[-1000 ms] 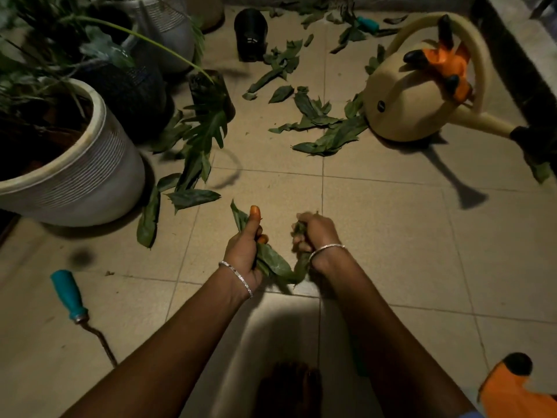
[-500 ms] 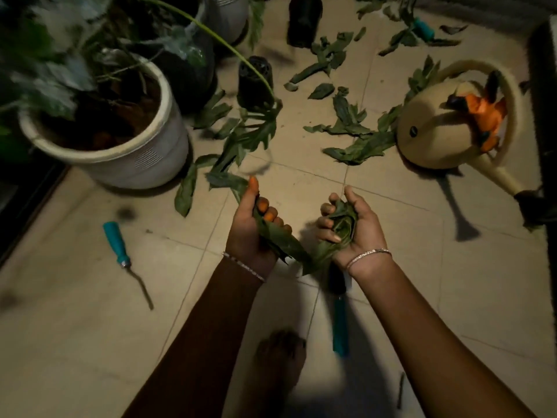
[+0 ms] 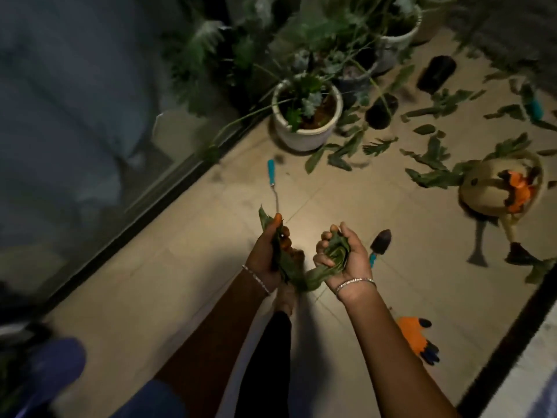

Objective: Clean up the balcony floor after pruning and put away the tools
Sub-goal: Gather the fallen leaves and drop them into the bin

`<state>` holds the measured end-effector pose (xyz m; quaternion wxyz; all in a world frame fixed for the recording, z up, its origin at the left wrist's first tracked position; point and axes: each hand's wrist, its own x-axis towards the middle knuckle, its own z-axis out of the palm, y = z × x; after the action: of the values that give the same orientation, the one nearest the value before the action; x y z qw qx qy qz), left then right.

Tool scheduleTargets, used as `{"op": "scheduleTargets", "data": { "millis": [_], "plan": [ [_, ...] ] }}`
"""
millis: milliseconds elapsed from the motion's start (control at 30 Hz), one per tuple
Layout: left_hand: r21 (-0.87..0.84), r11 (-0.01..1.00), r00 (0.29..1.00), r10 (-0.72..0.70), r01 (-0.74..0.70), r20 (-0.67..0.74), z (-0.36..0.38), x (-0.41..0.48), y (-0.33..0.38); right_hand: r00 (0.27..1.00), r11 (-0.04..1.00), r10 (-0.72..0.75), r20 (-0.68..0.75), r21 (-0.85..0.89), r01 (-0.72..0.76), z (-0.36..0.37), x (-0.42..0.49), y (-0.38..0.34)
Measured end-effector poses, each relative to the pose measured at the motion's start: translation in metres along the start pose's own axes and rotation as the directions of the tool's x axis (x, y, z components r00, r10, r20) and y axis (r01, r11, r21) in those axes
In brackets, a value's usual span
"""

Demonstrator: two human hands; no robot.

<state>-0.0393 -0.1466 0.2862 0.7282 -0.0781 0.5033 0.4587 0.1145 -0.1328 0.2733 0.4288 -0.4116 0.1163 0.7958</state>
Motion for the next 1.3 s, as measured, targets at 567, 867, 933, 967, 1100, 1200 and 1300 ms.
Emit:
{"op": "scheduleTargets", "data": {
  "millis": [567,867,933,967,1100,1200,1300],
  "plan": [
    [-0.383,0.828,0.853,0.199,-0.41,-0.483,-0.299,-0.24,0.057,0.902,0.797,0.43,-0.022,-0.461,-0.391,0.108,-0.076,0.311],
    [-0.407,0.801,0.762,0.092,-0.439,-0.641,-0.5,-0.287,0.059,0.824,0.672,0.556,-0.111,-0.523,-0.524,0.094,-0.053,0.53],
    [-0.418,0.79,0.736,0.061,-0.448,-0.675,-0.551,-0.296,0.062,0.805,0.65,0.575,-0.147,-0.515,-0.559,0.088,-0.053,0.576],
    [-0.416,0.787,0.719,0.05,-0.456,-0.694,-0.578,-0.297,0.064,0.797,0.636,0.583,-0.162,-0.519,-0.571,0.085,-0.052,0.597],
    [-0.41,0.793,0.667,-0.007,-0.45,-0.745,-0.663,-0.295,0.081,0.778,0.572,0.587,-0.224,-0.566,-0.594,0.07,-0.042,0.668],
    [-0.415,0.8,0.68,-0.012,-0.433,-0.733,-0.708,-0.283,0.1,0.773,0.524,0.578,-0.26,-0.608,-0.596,0.061,-0.028,0.708],
    [-0.391,0.826,0.69,-0.003,-0.406,-0.724,-0.743,-0.275,0.117,0.775,0.495,0.565,-0.283,-0.636,-0.593,0.055,-0.012,0.741]
  ]
}}
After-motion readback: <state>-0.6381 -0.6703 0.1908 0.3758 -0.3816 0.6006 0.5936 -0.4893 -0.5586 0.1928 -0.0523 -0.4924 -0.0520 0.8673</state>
